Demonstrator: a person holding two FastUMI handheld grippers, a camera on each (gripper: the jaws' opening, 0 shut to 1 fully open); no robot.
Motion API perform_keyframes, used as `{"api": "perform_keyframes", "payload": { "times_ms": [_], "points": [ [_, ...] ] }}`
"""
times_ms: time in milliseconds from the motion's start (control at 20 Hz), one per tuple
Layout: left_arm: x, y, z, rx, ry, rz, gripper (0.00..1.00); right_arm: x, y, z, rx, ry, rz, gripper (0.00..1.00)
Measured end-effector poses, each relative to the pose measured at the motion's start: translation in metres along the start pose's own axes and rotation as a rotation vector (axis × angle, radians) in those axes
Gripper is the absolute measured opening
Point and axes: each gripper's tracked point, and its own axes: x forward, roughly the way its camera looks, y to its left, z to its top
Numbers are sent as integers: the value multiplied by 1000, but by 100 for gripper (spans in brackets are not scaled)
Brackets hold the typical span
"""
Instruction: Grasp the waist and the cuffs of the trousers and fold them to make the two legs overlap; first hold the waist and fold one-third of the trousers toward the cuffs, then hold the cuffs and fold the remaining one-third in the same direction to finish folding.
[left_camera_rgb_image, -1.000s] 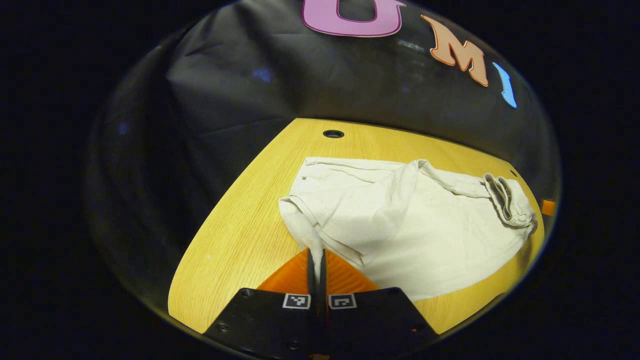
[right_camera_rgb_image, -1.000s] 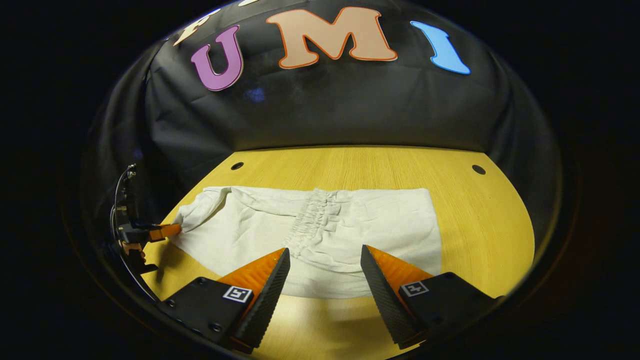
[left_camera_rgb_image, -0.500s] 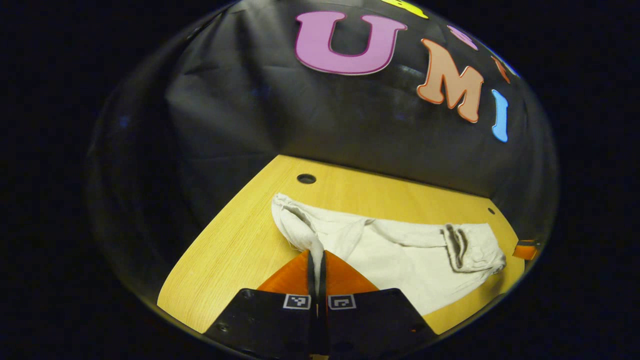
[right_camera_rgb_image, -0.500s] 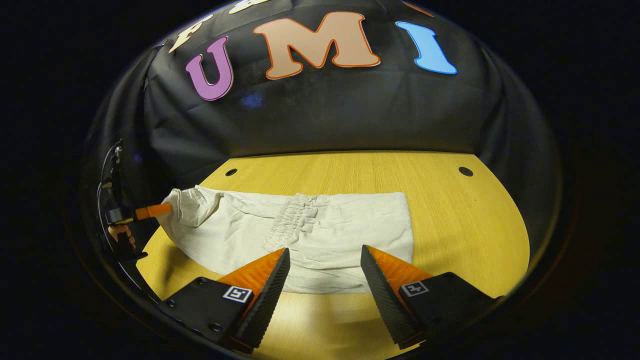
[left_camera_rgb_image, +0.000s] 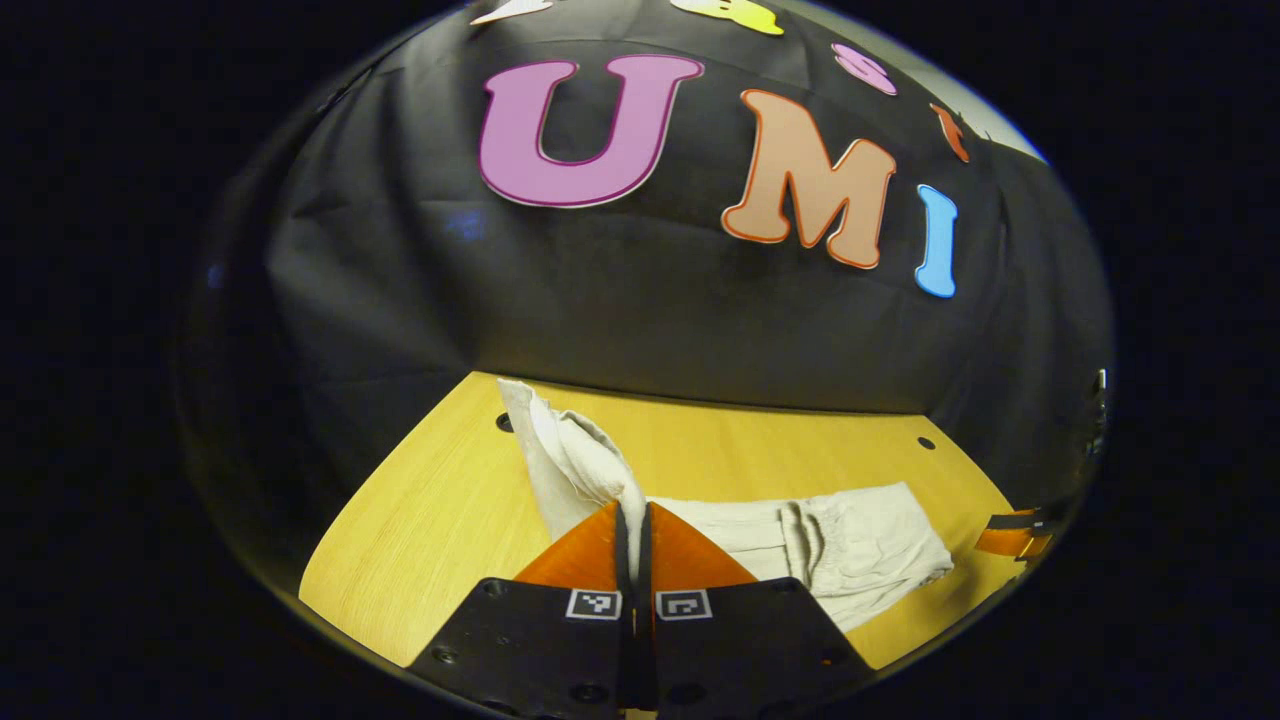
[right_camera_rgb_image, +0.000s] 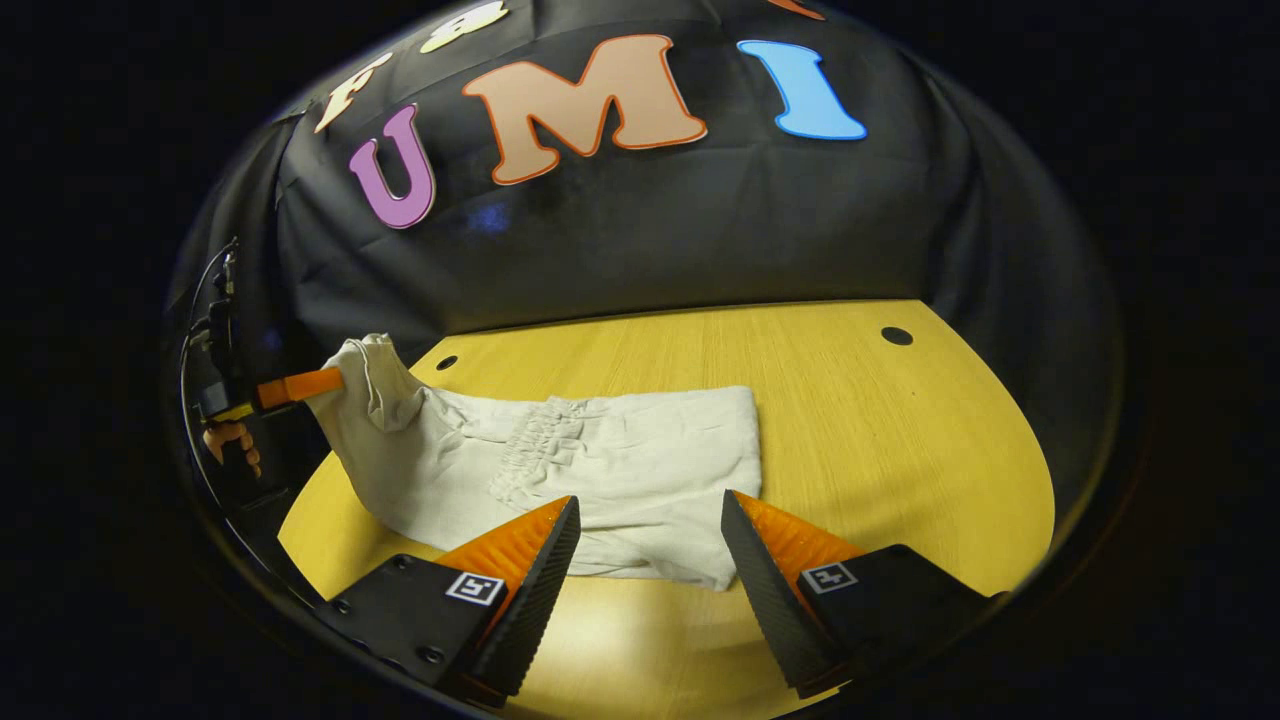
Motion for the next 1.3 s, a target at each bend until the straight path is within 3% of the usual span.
{"api": "perform_keyframes", "payload": {
  "times_ms": [650,950,1300],
  "points": [
    [29,-153,34,95,-44,-200,0,-25,-75,-3,63,-21,-24,92],
    [43,-224,19,115,-10,-297,0,-37,-104,-6,89,-23,-43,92],
    [57,-281,-13,115,59,-348,0,-46,-133,-14,98,-14,-56,92]
  ]
}}
